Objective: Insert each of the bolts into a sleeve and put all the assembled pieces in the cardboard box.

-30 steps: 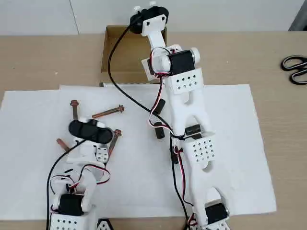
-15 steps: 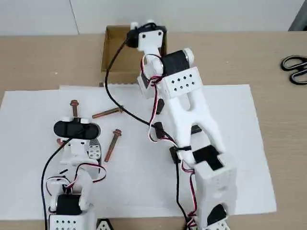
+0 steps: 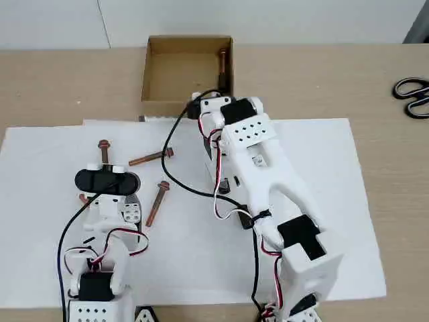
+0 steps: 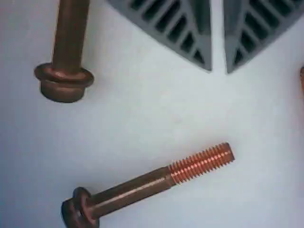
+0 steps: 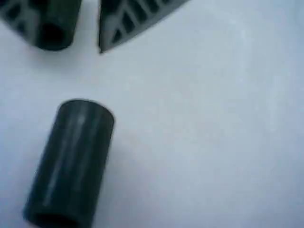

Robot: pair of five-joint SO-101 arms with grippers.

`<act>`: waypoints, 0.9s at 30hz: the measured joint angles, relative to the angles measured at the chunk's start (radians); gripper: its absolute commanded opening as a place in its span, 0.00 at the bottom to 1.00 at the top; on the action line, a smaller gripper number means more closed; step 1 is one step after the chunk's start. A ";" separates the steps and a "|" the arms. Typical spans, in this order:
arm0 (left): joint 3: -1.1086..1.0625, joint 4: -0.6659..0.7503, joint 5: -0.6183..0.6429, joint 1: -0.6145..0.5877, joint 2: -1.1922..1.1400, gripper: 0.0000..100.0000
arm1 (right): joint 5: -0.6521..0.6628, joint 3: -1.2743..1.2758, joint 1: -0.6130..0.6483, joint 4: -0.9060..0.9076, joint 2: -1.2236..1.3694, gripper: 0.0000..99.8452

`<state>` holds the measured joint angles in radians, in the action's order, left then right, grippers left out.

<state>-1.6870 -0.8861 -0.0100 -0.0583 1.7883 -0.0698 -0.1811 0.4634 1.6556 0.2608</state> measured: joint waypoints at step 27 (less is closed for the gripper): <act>0.000 0.000 0.000 0.000 0.000 0.01 | -0.048 0.120 0.072 -0.236 0.020 0.15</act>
<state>-1.6870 -0.8861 -0.0100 -0.0583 1.7883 -0.1174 -0.0614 0.5355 1.4193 0.2808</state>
